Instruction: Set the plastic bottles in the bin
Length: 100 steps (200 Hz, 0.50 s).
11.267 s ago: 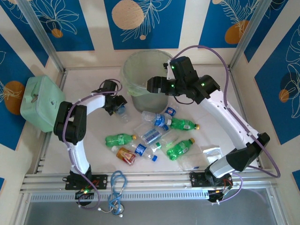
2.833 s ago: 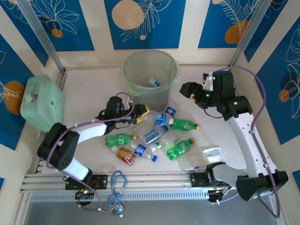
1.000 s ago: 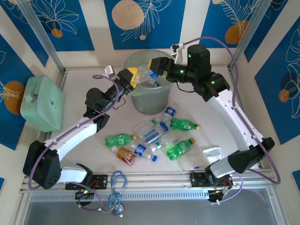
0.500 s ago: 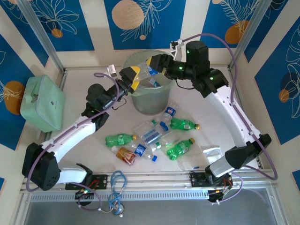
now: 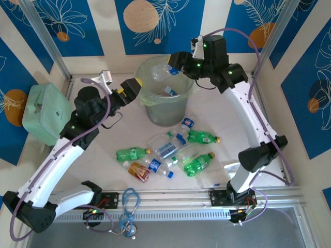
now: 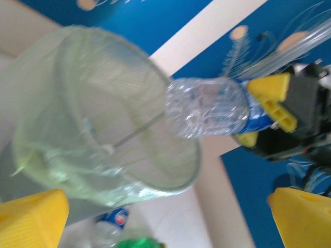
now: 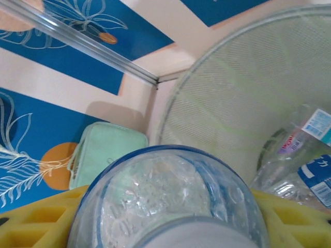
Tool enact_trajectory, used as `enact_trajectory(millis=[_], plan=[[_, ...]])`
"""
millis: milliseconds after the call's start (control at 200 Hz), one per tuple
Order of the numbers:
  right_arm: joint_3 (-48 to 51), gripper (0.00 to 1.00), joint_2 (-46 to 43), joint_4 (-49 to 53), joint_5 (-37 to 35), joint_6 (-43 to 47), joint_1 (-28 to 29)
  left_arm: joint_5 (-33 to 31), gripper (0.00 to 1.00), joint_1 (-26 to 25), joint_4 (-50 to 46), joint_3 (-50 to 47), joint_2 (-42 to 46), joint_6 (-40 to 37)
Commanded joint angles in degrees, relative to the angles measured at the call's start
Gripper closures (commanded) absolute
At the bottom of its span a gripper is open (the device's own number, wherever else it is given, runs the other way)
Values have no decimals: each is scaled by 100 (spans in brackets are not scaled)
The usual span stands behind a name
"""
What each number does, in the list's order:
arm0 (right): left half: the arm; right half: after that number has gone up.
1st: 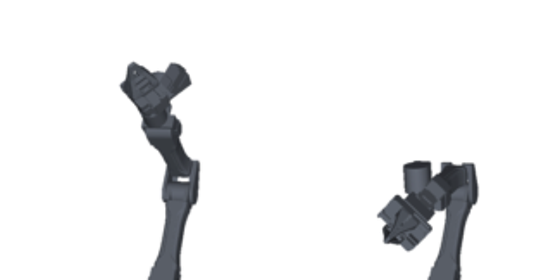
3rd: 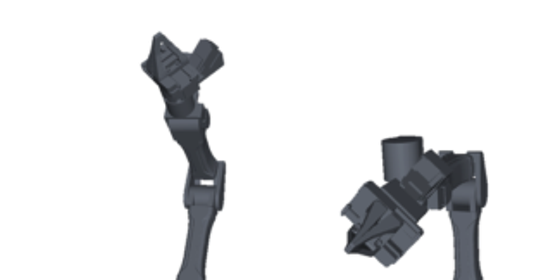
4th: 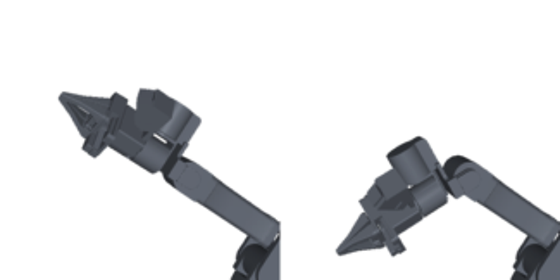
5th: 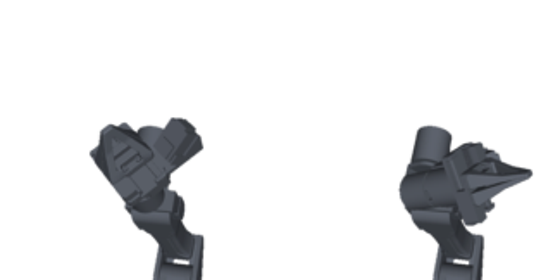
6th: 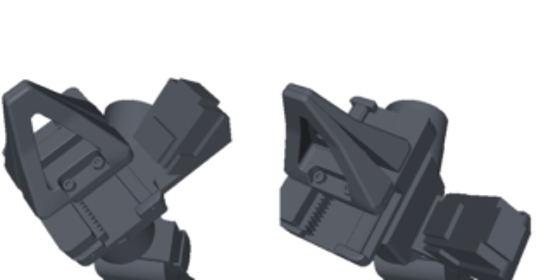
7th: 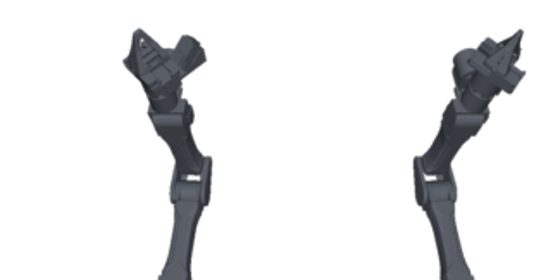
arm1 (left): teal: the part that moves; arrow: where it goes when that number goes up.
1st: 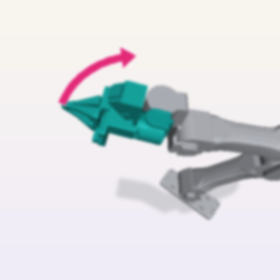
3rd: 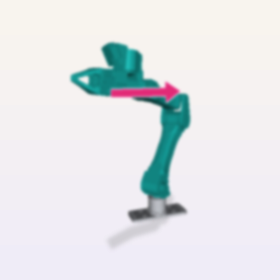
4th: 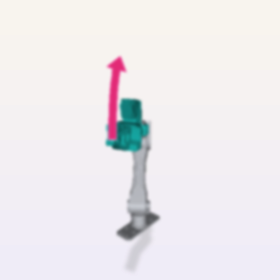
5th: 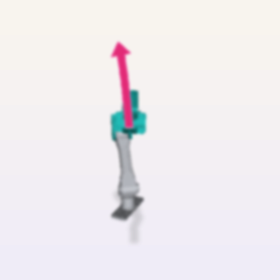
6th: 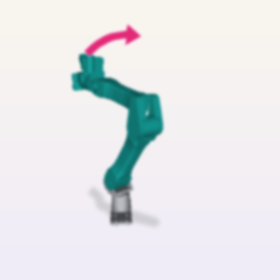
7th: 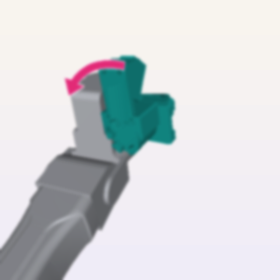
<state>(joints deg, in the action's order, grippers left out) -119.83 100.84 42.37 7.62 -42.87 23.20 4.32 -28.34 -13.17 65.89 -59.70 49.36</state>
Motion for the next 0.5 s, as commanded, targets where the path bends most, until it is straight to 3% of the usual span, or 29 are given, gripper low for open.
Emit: enact_trajectory(millis=[0,495], plan=[[-183,39,200,353,-5,60,-51,-232,1,65,-761,-145,-2,-274],[-533,30,870,715,-267,139,9,-299,5,145,-1383,-460,46,-187]])
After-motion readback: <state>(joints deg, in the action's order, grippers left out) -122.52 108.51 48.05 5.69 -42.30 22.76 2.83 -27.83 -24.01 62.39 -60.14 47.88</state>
